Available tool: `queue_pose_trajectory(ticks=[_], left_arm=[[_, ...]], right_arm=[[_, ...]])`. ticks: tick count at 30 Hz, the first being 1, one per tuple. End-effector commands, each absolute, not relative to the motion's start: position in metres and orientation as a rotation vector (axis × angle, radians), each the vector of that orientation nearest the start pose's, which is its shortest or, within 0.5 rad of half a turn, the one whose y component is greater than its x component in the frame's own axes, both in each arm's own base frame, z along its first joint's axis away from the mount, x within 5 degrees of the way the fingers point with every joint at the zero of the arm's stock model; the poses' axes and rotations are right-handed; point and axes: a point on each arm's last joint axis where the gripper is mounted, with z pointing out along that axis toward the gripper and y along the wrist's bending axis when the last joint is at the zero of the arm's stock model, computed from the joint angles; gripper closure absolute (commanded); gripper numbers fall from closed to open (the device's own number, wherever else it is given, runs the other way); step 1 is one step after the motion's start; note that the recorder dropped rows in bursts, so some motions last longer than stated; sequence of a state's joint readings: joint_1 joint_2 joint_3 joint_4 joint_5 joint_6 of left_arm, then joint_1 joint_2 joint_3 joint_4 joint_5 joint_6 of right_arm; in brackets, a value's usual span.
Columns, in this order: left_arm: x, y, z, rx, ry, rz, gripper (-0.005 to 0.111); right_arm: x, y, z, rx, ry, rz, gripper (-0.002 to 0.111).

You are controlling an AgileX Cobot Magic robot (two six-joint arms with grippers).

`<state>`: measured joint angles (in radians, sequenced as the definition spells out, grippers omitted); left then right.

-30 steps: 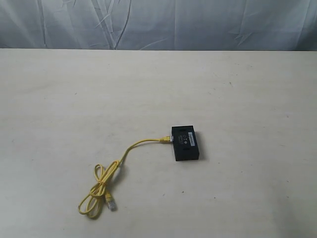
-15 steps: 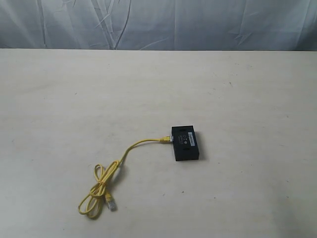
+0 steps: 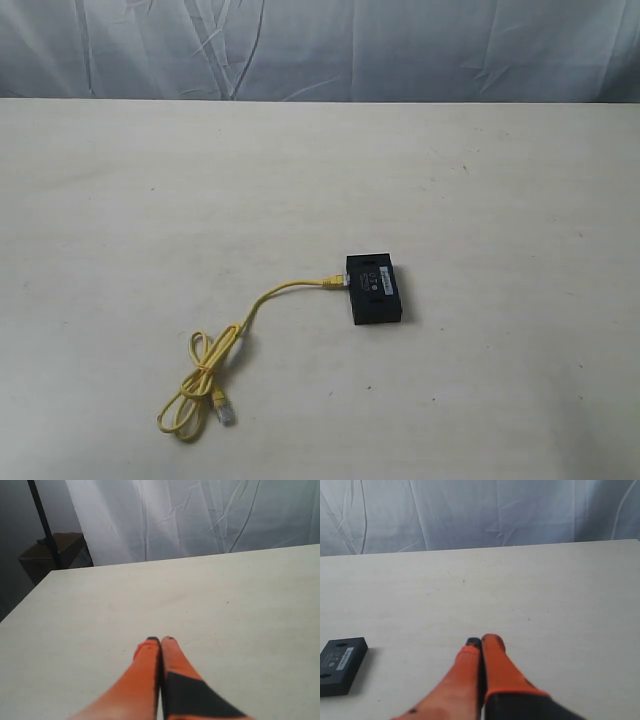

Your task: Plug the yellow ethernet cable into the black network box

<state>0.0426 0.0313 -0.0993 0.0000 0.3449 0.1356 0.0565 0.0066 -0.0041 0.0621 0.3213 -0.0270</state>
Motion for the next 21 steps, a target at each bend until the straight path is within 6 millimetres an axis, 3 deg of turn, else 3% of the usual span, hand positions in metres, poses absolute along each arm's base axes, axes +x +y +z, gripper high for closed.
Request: queue_pose_trajectory(ticks=[1,21], left_arm=[[0.0554,0.0025,0.1917,0.069,1.721,0.126,0.107],[0.0555,0.0007,0.1918,0.012,1.719,0.049,0.107]], right_arm=[[0.0539,0.0051,0.1846,-0.038,1.800,0.085,0.109],[0.0537,0.0051,0.1841,-0.039,1.806,0.085,0.109]])
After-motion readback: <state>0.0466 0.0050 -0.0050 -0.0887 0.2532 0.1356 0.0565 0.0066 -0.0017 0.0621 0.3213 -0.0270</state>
